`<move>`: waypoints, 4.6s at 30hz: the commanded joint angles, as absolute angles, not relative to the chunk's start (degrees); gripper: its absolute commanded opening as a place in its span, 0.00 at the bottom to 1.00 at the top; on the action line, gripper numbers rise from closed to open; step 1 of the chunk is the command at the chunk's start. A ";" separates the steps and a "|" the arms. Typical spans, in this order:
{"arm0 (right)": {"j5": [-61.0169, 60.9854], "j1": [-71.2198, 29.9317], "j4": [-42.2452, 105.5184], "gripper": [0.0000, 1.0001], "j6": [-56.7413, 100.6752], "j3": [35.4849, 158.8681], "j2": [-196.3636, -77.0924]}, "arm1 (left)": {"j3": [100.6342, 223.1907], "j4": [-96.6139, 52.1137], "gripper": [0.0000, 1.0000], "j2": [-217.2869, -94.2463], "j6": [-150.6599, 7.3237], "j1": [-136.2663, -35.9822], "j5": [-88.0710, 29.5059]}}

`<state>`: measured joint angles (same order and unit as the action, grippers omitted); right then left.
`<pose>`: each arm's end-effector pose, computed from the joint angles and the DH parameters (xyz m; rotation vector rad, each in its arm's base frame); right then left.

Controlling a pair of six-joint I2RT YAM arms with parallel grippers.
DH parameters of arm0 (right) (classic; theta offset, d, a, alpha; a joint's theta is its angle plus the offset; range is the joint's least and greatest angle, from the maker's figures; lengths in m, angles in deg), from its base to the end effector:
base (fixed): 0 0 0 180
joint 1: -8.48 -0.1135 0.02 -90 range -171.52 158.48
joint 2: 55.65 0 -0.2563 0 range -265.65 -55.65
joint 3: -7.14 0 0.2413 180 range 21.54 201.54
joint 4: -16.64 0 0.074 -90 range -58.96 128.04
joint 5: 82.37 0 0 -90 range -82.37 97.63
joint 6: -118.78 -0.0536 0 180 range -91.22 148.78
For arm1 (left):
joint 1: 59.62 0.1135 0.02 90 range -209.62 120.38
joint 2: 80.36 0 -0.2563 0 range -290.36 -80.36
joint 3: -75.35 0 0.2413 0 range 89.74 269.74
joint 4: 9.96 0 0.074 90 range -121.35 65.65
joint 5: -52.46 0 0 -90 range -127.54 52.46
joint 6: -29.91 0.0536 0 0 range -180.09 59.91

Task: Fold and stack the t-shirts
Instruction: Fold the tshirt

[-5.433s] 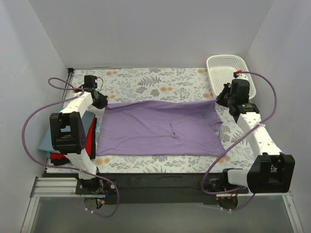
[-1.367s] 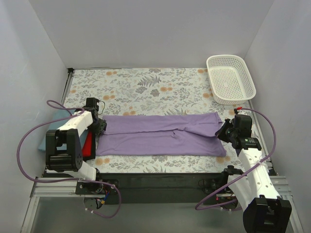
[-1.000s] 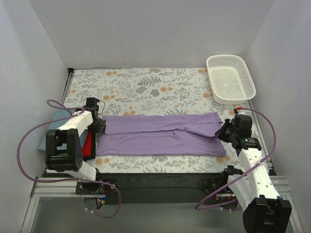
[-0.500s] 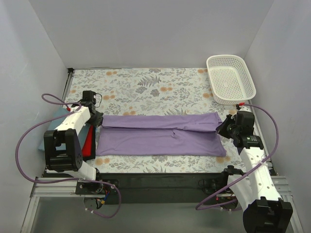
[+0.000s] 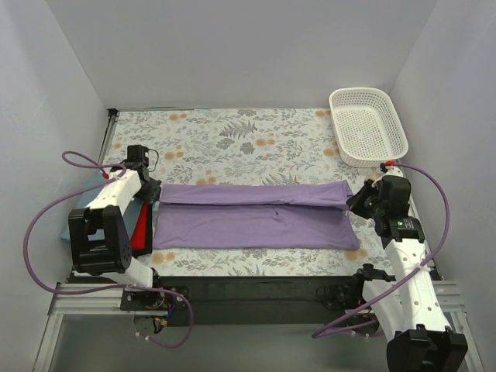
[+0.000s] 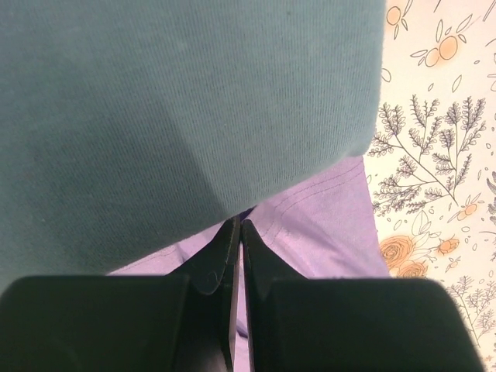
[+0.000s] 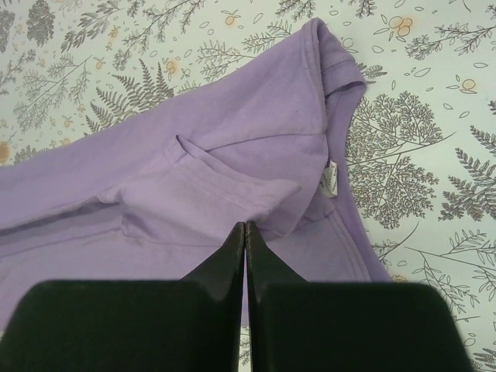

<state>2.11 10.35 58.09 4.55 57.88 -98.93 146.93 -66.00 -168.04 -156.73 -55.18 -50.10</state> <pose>0.1783 -0.0007 0.2493 0.4375 2.1350 0.3277 0.2785 0.0333 0.1824 -2.1671 1.7219 -0.1022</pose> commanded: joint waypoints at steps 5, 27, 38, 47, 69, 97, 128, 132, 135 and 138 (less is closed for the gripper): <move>2.62 10.59 59.69 0.01 4.52 58.38 -95.73 | 145.91 -65.75 0.00 -164.74 -156.33 -54.61 -51.25; -0.29 10.59 62.15 0.75 3.56 55.19 -91.94 | 141.24 -63.02 0.29 -161.05 -154.93 -54.62 -47.48; 5.41 -1.50 47.06 0.65 -2.76 60.03 -112.14 | 149.86 -62.94 0.32 -166.14 -152.20 -57.95 -44.31; 15.62 -5.67 39.30 0.61 -8.31 58.37 -127.80 | 156.44 -61.88 0.32 -172.99 -152.02 -61.03 -42.82; 8.59 7.95 34.03 0.60 -6.46 49.58 -132.03 | 161.73 -66.28 0.26 -183.72 -156.94 -62.52 -50.11; 1.22 7.96 31.83 0.60 -6.73 48.70 -130.88 | 171.74 -69.62 0.15 -198.57 -158.79 -61.30 -57.94; -9.07 -0.83 42.29 0.55 8.20 73.39 -141.59 | 189.86 -64.61 0.36 -195.86 -148.15 -61.20 -41.51; -6.36 -3.37 42.29 0.49 11.37 77.08 -147.30 | 184.50 -63.82 0.36 -189.97 -148.33 -63.31 -39.31; -5.04 -4.43 42.03 0.48 12.78 77.88 -149.42 | 178.79 -61.89 0.36 -185.23 -148.33 -64.02 -37.64; -4.33 -5.23 41.77 0.48 13.22 78.41 -150.83 | 173.43 -60.22 0.36 -181.44 -148.33 -64.46 -34.56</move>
